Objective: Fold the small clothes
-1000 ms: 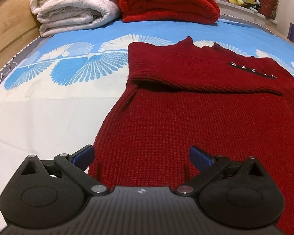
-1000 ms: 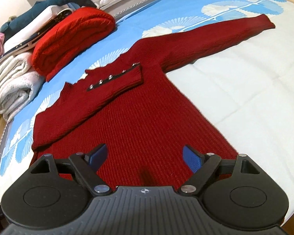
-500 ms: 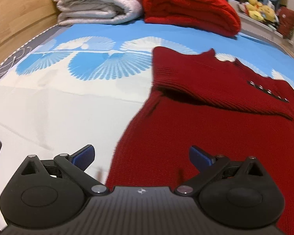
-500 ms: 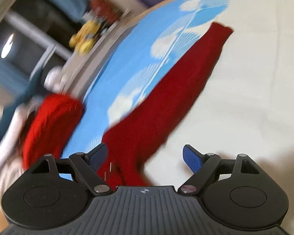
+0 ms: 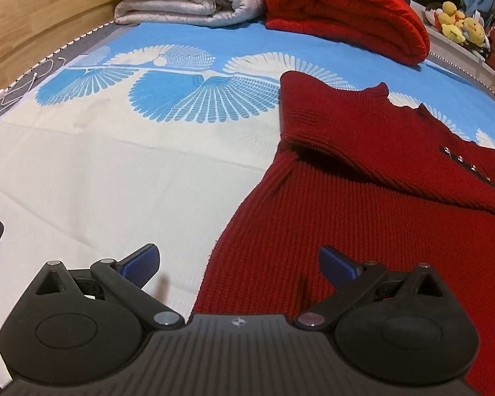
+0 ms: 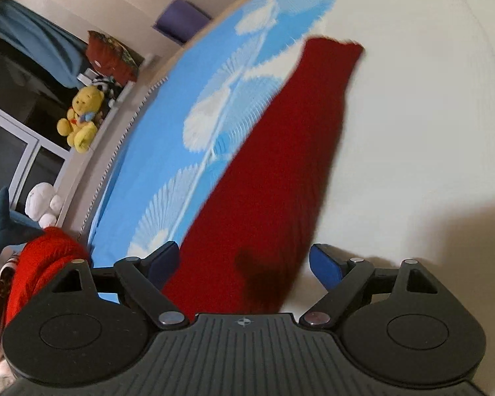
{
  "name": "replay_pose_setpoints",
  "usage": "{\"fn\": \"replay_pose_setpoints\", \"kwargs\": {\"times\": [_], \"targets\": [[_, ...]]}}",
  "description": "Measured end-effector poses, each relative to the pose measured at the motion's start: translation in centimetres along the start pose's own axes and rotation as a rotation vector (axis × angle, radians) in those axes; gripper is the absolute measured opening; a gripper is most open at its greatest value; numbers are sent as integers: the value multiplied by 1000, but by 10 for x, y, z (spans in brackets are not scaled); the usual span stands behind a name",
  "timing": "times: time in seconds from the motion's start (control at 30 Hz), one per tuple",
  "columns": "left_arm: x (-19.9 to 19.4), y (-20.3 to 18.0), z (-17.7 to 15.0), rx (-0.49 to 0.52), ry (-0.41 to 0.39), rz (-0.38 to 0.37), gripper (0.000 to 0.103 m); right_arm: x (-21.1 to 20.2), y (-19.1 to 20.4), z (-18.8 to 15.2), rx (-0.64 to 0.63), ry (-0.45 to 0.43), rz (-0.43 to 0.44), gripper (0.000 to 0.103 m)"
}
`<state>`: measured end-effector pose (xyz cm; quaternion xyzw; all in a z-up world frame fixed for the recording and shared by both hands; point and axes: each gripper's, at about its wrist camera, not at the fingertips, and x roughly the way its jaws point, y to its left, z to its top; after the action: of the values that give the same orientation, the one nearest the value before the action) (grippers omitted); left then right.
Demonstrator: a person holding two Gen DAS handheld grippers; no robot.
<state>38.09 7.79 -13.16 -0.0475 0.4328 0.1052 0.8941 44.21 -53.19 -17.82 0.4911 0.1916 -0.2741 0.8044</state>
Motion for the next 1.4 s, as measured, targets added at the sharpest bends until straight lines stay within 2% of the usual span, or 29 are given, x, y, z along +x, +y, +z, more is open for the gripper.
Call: {"fn": "replay_pose_setpoints", "kwargs": {"times": [0.07,0.1,0.17,0.2,0.27,0.33,0.4,0.47,0.53,0.6,0.7,0.77,0.8,0.83,0.87,0.9,0.93,1.0,1.13,1.2,1.27,1.33,1.37,1.4], "targets": [[1,1,0,4,1,-1,102,7,-3,3,-13,-47,3,89],[1,1,0,7,4,-3,102,10,-2,4,-20,-72,2,85],[3,2,0,10,11,-3,102,18,2,5,-54,-120,-30,29],[3,3,-1,10,15,-5,102,24,3,5,-81,-113,-50,13],[2,4,-1,9,16,-10,102,25,5,3,-83,-128,-45,12],[0,5,0,11,7,-10,102,18,29,1,-185,-161,-57,12],[-4,9,4,-4,-12,1,102,2,66,-11,-339,-198,0,12],[-8,17,9,-42,-35,21,102,-21,111,-39,-542,-230,112,12],[-10,25,15,-74,-52,53,102,-47,151,-85,-749,-213,259,13],[-10,34,19,-102,-60,93,102,-75,179,-149,-971,-175,409,13],[-4,51,23,-148,-37,140,102,-105,188,-270,-1480,-35,570,17],[0,62,25,-180,-11,146,102,-112,166,-337,-1799,124,651,42],[2,69,25,-198,2,144,102,-114,156,-353,-1893,185,674,63],[3,75,25,-217,16,138,102,-118,144,-363,-1962,191,703,73],[3,80,25,-231,25,131,102,-124,135,-363,-1994,102,735,79],[4,85,25,-250,36,120,102,-126,133,-358,-2017,102,760,86],[3,87,25,-264,42,111,102,-125,136,-349,-2000,146,763,86],[2,89,26,-277,47,101,102,-119,148,-322,-1878,235,742,86],[-3,84,25,-267,39,82,102,-105,168,-270,-1648,240,659,87],[-3,81,24,-248,32,88,102,-94,173,-244,-1492,250,590,89],[0,78,24,-237,34,100,102,-73,172,-225,-1327,252,475,91],[6,74,23,-226,50,115,102,-56,160,-231,-1301,272,326,91],[9,72,23,-219,57,117,102,-41,153,-240,-1334,307,246,91],[11,69,22,-209,70,120,102,-39,146,-243,-1350,288,243,92]]}}
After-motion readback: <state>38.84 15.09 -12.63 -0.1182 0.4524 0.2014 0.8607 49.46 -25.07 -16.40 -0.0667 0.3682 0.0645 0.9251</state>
